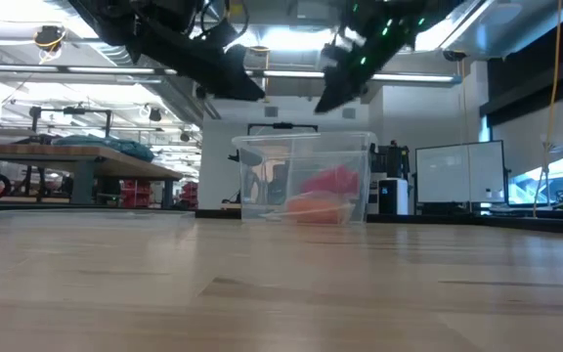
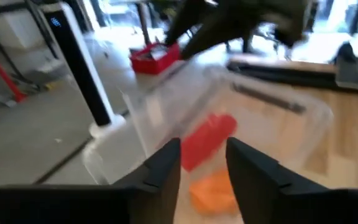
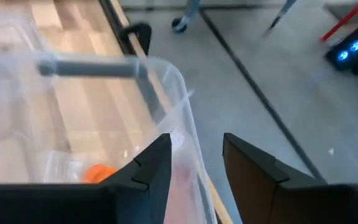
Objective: Roll bandage
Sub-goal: Put the transparent zip bag into the transparent container
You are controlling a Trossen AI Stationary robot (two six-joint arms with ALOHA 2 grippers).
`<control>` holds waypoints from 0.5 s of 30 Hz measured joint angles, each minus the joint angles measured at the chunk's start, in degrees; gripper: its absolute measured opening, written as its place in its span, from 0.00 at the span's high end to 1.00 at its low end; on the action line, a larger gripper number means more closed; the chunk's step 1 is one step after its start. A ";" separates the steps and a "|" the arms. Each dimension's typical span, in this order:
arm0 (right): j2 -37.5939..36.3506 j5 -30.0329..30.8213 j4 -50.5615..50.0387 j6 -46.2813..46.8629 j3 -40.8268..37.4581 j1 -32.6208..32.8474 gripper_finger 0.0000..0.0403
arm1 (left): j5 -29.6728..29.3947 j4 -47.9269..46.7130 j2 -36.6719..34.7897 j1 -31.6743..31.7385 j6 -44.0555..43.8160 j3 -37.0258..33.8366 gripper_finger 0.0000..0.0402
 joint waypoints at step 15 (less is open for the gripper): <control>8.34 -6.63 -1.44 -2.81 2.44 -1.54 0.65 | 0.83 -6.13 -0.02 0.77 1.83 0.00 0.61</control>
